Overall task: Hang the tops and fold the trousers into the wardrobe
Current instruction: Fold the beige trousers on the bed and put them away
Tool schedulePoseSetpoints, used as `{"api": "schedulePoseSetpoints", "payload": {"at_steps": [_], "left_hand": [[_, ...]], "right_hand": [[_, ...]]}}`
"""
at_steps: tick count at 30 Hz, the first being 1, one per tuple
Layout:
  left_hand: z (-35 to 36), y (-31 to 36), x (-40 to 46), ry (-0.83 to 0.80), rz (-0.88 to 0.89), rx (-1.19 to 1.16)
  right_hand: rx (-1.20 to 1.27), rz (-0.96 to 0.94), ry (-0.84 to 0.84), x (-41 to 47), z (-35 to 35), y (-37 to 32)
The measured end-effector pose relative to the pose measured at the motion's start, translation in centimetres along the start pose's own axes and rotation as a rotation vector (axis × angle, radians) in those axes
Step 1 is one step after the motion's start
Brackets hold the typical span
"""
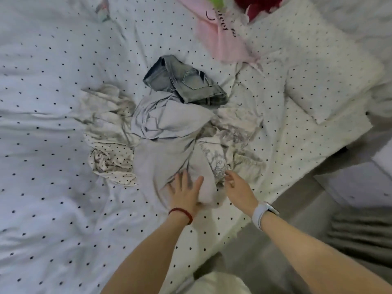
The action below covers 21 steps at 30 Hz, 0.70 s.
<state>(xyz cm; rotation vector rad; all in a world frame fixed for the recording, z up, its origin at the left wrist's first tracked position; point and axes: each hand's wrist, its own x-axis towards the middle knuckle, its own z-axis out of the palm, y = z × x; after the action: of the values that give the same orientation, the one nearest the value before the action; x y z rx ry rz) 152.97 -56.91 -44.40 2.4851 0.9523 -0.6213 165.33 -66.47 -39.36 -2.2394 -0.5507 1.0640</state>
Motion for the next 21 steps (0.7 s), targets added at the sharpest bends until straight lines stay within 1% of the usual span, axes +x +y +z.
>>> {"api": "schedulePoseSetpoints", "payload": {"at_steps": [1, 2, 4, 5, 6, 7, 8, 10, 13, 14, 16, 18, 19, 21], "left_hand": [[-0.2, -0.3, 0.8, 0.037, 0.005, -0.057], [-0.9, -0.7, 1.6, 0.082, -0.048, -0.261], [-3.8, -2.1, 1.9, 0.208, -0.146, -0.765], [-5.7, -3.0, 1.7, 0.275, -0.195, -0.968], [-8.4, -4.1, 1.1, 0.352, -0.218, -1.100], [-10.4, -4.9, 0.4, 0.400, -0.194, -1.164], [-12.9, -5.8, -0.6, 0.447, -0.164, -1.179], [-16.8, -6.9, -2.7, 0.525, -0.109, -1.152], [-20.9, -8.2, -5.9, 0.675, -0.109, -1.173], [-22.2, -8.3, -6.9, 0.724, -0.114, -1.220], [-24.5, -8.7, -9.3, 0.855, -0.134, -1.335], [-26.8, -9.9, -12.7, 1.014, -0.149, -1.468], [-27.7, -10.6, -14.1, 1.094, -0.170, -1.533], [-28.8, -12.4, -17.1, 1.240, -0.227, -1.658]], "right_hand": [[-0.001, -0.015, -0.010, 0.6, -0.5, 0.1], [-0.002, -0.024, -0.053, 1.9, -0.9, 0.0], [-0.042, -0.111, -0.107, 3.0, -1.6, -0.4], [-0.075, -0.178, -0.151, 3.4, -1.9, -1.0], [-0.124, -0.257, -0.202, 4.0, -2.2, -2.5], [-0.165, -0.328, -0.252, 4.3, -2.3, -3.6], [-0.220, -0.397, -0.290, 4.8, -2.2, -5.6], [-0.267, -0.478, -0.349, 5.5, -1.7, -9.6], [-0.186, -0.565, -0.470, 4.5, -1.0, -16.2], [-0.133, -0.576, -0.520, 3.8, -0.6, -18.1], [-0.144, -0.613, -0.591, 1.4, 0.0, -21.4], [-0.174, -0.621, -0.603, -1.8, 1.3, -24.5], [-0.141, -0.607, -0.605, -3.4, 1.5, -25.7], [-0.124, -0.603, -0.616, -5.8, 2.2, -26.7]]}}
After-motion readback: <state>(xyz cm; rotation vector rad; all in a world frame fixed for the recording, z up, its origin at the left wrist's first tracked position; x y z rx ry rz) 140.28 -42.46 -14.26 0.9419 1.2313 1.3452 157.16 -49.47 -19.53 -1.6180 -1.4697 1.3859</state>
